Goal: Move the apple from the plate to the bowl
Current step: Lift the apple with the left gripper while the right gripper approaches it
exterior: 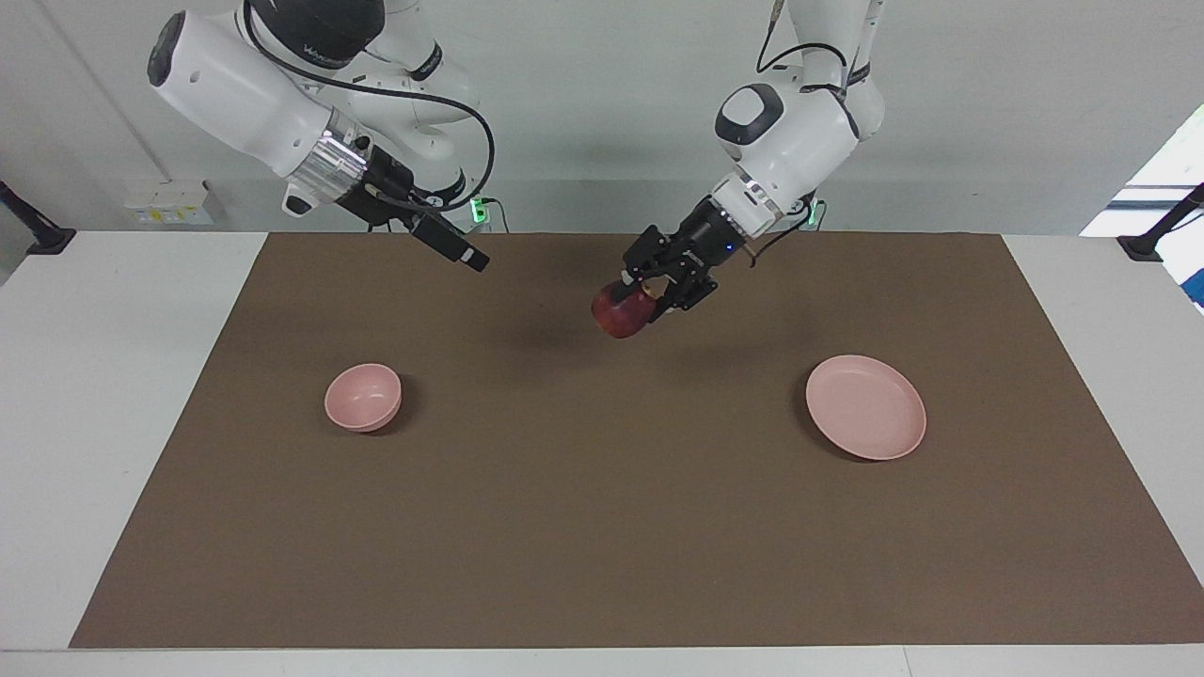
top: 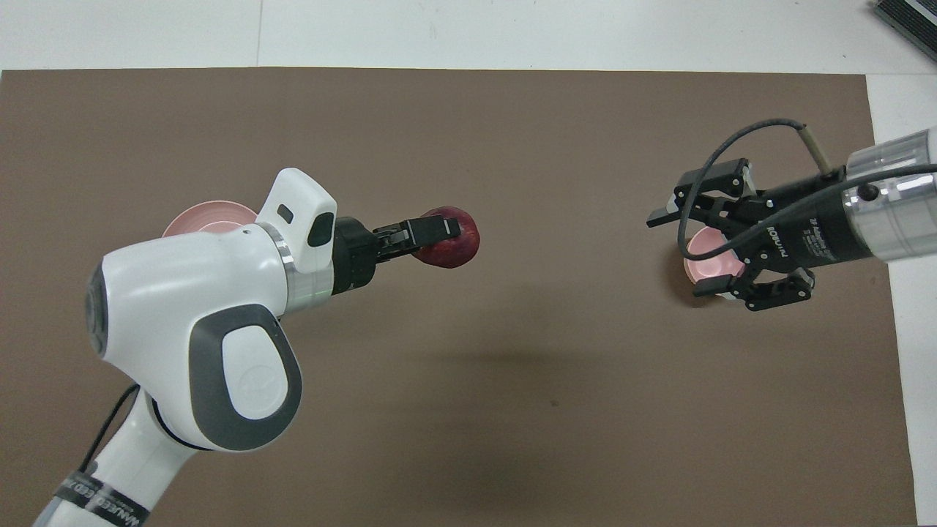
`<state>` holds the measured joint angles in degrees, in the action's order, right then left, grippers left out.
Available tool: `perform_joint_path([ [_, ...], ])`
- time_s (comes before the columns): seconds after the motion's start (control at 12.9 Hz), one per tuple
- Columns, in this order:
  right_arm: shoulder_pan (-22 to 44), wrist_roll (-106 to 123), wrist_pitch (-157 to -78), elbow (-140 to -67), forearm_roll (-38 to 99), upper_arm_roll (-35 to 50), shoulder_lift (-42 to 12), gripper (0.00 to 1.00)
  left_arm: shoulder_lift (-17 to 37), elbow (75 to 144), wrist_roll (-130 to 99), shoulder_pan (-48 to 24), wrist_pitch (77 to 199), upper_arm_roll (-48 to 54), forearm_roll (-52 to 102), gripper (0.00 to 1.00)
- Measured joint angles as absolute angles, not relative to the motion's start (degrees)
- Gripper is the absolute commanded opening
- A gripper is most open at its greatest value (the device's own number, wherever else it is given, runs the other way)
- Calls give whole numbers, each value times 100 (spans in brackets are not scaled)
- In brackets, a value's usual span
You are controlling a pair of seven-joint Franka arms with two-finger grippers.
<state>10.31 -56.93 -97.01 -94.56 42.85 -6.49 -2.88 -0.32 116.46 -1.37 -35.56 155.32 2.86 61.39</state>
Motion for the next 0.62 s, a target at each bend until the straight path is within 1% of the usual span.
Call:
perform_joint_path([
  [0.39,1147,-6071,-9808,-9467,4920,-639,-720,100,8,11599,-160,-3594,16961,866,6786,0],
  [0.62,1322,-6072,-9832,-9520,5049,-637,-828,100,8,11527,-190,-3595,17268,1040,6897,0],
])
